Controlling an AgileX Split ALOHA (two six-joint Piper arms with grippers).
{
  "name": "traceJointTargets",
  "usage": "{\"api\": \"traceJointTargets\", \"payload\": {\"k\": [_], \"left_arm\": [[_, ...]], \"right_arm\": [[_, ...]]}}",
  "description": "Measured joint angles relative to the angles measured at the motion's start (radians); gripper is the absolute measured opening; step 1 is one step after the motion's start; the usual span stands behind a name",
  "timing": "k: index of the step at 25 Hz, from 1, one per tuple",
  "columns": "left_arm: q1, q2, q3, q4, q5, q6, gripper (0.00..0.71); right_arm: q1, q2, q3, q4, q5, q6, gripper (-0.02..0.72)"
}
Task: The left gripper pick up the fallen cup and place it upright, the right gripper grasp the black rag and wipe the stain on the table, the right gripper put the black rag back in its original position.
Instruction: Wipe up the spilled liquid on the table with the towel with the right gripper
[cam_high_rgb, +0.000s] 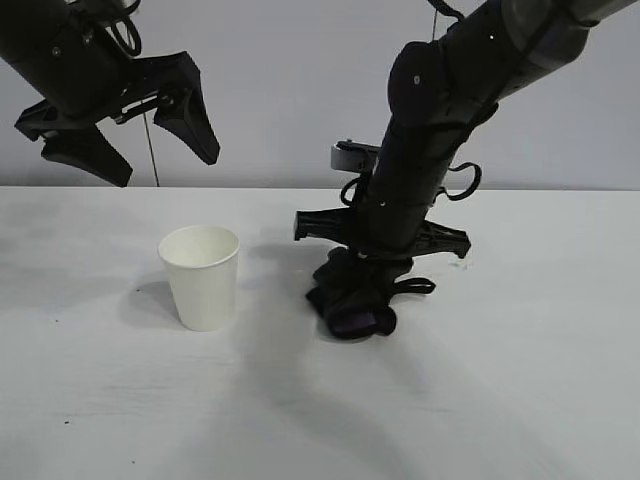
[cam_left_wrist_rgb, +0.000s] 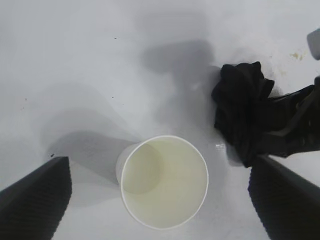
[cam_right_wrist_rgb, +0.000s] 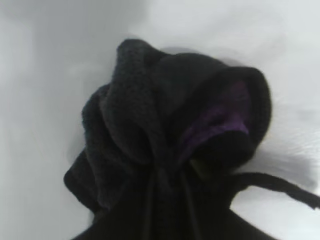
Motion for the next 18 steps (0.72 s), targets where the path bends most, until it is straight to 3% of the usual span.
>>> {"api": "traceJointTargets", "payload": {"k": [3,7,10,14,18], "left_arm": [[0.000,0.000,0.000,0.000,-0.004,0.000,0.694],[0.000,0.000,0.000,0.003,-0.007,0.000,0.694],[0.000,0.000,0.000,0.003,-0.015,0.000,0.694],[0.000,0.000,0.000,0.006,-0.023,0.000,0.694],[0.000,0.000,0.000,0.006,-0.023,-0.001,0.694]], "right_arm": [[-0.086,-0.001,-0.001,-0.041,0.008,0.007,0.055],[-0.199,-0.006,-0.001,-0.055,0.011,-0.021,0.054],[-0.225,-0.007,0.001,-0.053,0.018,-0.053,0.054],[-0.167,-0.014,0.025,-0.020,0.018,-0.102,0.054],[-0.019,-0.019,0.035,0.063,0.017,-0.132,0.054]]}}
